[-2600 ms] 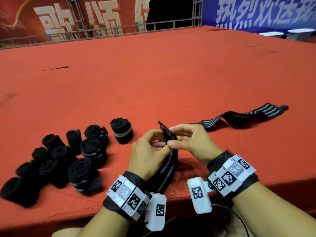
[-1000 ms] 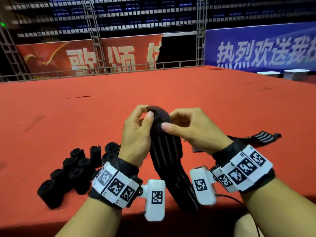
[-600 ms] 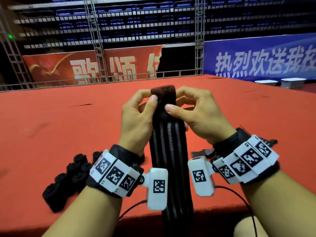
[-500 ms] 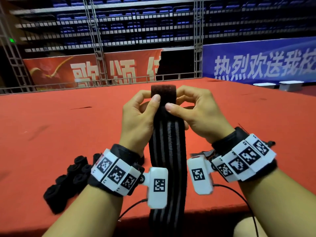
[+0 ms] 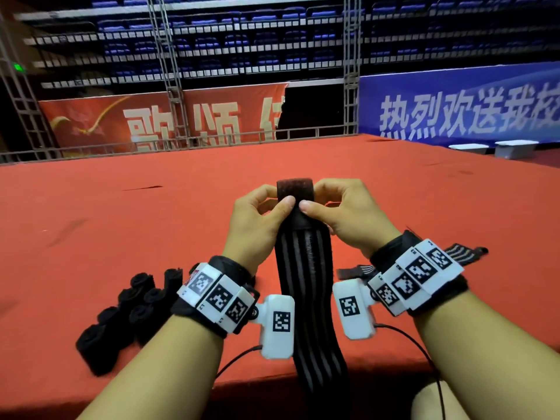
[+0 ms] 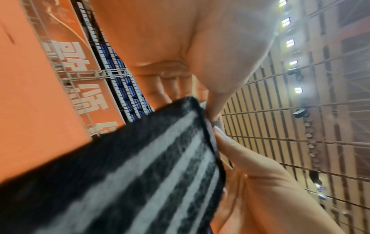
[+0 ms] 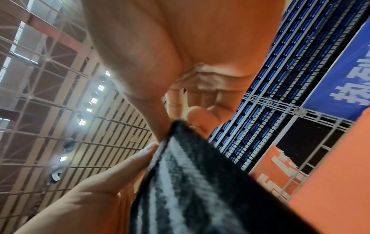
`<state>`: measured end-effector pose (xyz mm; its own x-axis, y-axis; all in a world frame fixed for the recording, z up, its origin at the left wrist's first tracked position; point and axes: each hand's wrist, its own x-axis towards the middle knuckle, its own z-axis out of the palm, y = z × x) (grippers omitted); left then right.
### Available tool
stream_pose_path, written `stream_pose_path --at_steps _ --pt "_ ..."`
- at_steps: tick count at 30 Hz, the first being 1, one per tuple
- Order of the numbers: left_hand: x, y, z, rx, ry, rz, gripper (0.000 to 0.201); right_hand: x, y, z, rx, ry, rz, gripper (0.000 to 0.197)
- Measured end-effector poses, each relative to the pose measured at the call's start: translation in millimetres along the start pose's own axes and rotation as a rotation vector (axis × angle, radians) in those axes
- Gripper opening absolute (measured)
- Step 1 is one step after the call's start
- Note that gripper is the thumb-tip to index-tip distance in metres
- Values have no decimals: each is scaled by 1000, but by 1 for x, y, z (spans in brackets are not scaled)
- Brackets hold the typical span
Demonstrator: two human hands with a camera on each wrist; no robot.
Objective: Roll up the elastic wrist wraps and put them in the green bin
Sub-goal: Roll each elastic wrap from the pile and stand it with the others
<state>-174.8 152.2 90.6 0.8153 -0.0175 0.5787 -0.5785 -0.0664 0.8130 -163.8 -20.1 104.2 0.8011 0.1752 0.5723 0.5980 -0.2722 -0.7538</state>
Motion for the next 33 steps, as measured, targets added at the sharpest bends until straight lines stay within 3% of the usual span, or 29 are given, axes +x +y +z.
stream_pose_path --at_steps 3,9,16,20,27,31,33 --pt "3 -32 0 105 9 -54 20 3 31 7 -41 -4 86 6" --pt "18 -95 5 203 28 -160 18 12 95 21 -146 34 253 9" --pt "57 -155 26 110 -17 -387 10 39 147 31 -123 32 427 14" --pt "73 -185 34 54 -19 -452 12 55 179 37 -127 -11 467 2" --pt "88 -254 41 45 43 -537 18 70 237 53 -171 -76 587 11" --pt "84 -290 47 37 51 -653 20 69 262 62 -142 -192 679 15" --pt "82 -306 48 22 37 -723 20 67 267 65 -126 -253 740 26"
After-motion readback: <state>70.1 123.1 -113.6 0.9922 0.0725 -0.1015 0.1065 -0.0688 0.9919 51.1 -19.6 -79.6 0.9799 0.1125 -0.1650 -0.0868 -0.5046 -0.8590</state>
